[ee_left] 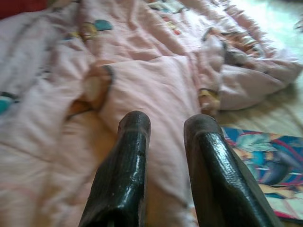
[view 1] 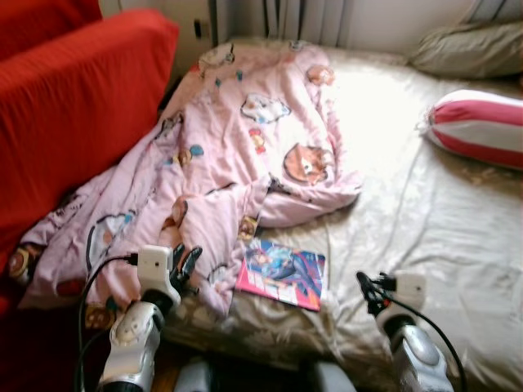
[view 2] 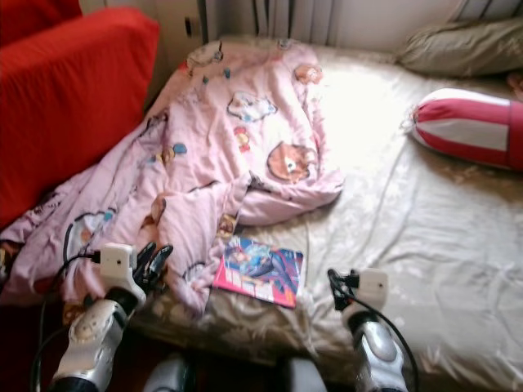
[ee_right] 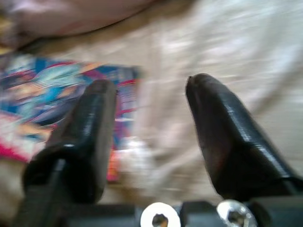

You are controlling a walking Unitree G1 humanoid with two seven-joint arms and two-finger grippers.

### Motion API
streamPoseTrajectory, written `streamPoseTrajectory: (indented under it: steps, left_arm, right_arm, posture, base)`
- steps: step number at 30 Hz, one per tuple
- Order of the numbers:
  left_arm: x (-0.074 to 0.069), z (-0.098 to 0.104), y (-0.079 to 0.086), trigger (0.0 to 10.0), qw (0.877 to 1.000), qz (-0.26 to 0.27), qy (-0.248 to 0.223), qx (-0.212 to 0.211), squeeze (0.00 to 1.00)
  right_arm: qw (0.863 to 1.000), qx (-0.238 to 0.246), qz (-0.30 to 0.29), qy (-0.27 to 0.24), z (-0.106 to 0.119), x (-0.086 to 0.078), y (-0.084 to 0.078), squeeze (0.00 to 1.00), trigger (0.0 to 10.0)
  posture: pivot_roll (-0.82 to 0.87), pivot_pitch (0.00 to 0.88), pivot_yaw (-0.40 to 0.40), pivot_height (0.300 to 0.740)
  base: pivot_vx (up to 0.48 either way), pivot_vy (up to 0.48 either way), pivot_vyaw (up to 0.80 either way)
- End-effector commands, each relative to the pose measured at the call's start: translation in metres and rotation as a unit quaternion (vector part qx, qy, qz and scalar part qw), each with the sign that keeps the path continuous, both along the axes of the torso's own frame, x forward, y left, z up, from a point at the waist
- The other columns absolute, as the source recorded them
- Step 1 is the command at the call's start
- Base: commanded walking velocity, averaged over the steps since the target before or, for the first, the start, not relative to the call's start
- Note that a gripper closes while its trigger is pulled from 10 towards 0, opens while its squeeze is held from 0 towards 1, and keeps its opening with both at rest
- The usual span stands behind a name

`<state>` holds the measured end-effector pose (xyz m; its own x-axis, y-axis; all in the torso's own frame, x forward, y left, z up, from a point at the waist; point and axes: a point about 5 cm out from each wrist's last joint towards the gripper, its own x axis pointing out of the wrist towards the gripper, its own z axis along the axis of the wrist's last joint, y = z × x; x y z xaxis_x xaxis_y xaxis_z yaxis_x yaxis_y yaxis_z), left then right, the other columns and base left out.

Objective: Clean up the room

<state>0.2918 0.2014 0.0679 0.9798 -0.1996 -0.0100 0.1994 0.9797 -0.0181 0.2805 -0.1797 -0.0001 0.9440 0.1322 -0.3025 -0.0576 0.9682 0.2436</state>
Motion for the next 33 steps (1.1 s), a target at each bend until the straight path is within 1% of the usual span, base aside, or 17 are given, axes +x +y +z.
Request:
streamPoseTrajectory:
  steps: [1,2,3,6,8,9,12,13,15,16,17,18,19,20,27,33]
  left_arm:
    - [-0.003,0.002,0.002,10.0,1.000,0.000,-0.001,-0.004,0.00]
    - [-0.002,0.007,0.004,10.0,1.000,-0.002,-0.006,-0.002,0.00]
    - [-0.001,0.009,0.005,10.0,1.000,-0.003,-0.009,-0.002,0.00]
    - [-0.001,0.013,0.006,10.0,1.000,-0.007,-0.011,0.010,0.00]
    - [0.000,0.018,0.008,10.0,1.000,-0.005,-0.016,0.009,0.00]
    - [0.001,0.021,0.010,10.0,1.000,0.005,-0.020,0.005,0.00]
    - [-0.001,0.024,0.011,10.0,1.000,0.008,-0.020,0.005,0.00]
    - [-0.002,0.023,0.011,10.0,1.000,0.009,-0.018,0.004,0.00]
    - [-0.003,0.022,0.011,10.0,1.000,0.009,-0.017,0.005,0.00]
    - [-0.004,0.022,0.010,10.0,1.000,0.008,-0.017,0.003,0.00]
    - [-0.004,0.023,0.009,10.0,1.000,0.008,-0.017,0.001,0.00]
    - [-0.004,0.022,0.009,10.0,1.000,0.007,-0.017,0.001,0.00]
    - [-0.005,0.022,0.008,10.0,1.000,0.006,-0.015,0.002,0.00]
    - [-0.005,0.022,0.008,10.0,1.000,0.006,-0.014,0.002,0.00]
    - [-0.008,0.019,0.009,10.0,1.000,0.010,-0.005,0.001,0.00]
    - [-0.005,0.021,0.009,10.0,1.000,0.013,-0.004,0.002,0.00]
  right_arm:
    - [1.000,0.009,-0.005,0.023,-0.005,-0.003,-0.004,1.00,10.0]
    - [0.999,0.025,-0.010,0.033,-0.003,0.003,-0.001,1.00,10.0]
    - [0.999,0.035,-0.015,0.036,-0.002,0.006,0.000,1.00,10.0]
    - [0.998,0.021,-0.021,0.048,-0.002,0.009,0.001,1.00,10.0]
    - [0.998,0.032,-0.028,0.049,0.001,0.014,0.004,1.00,10.0]
    - [0.997,0.034,-0.035,0.053,0.005,0.019,0.006,1.00,10.0]
    - [0.997,0.030,-0.045,0.053,0.008,0.024,0.006,1.00,10.0]
    - [0.996,0.044,-0.058,0.050,0.010,0.026,0.005,1.00,10.0]
    - [0.995,0.051,-0.066,0.048,0.012,0.028,0.005,1.00,10.0]
    - [0.995,0.053,-0.067,0.047,0.012,0.028,0.004,0.87,10.0]
    - [0.995,0.055,-0.068,0.047,0.013,0.028,0.004,0.87,10.0]
    - [0.995,0.054,-0.068,0.047,0.013,0.028,0.004,0.03,10.0]
    - [0.995,0.051,-0.069,0.048,0.013,0.028,0.004,0.03,10.0]
    - [0.995,0.052,-0.070,0.049,0.012,0.028,0.004,0.00,10.0]
    - [0.994,0.045,-0.080,0.064,0.007,0.023,-0.001,0.00,10.0]
    - [0.993,0.035,-0.083,0.077,0.004,0.020,-0.008,0.00,10.0]
  posture:
    - [0.07,0.268,-0.008,0.643]
    - [0.07,0.289,-0.005,0.643]
    - [0.08,0.305,-0.010,0.643]
    - [0.12,0.315,0.003,0.643]
    - [0.13,0.344,0.007,0.643]
    - [0.14,0.354,0.007,0.643]
    - [0.13,0.376,0.011,0.643]
    - [0.13,0.385,0.010,0.643]
    - [0.13,0.392,0.013,0.643]
    - [0.13,0.393,0.014,0.643]
    - [0.13,0.395,0.015,0.643]
    - [0.14,0.402,0.014,0.643]
    - [0.14,0.402,0.014,0.643]
    - [0.13,0.407,0.016,0.643]
    - [0.12,0.411,0.007,0.643]
    - [0.10,0.406,0.004,0.643]
  base:
    - [0.000,0.000,0.00]
    - [0.000,0.000,0.00]
    - [0.000,0.000,0.00]
    - [0.000,0.000,0.00]
    - [0.000,0.000,0.00]
    - [0.000,0.000,0.00]
    - [0.000,0.000,0.00]
    - [0.000,0.000,0.00]
    - [0.000,0.000,0.00]
    - [0.000,0.000,0.00]
    - [0.000,0.000,0.00]
    - [0.000,0.000,0.00]
    - [0.000,0.000,0.00]
    - [0.000,0.000,0.00]
    - [0.000,0.000,0.00]
    - [0.000,0.000,0.00]
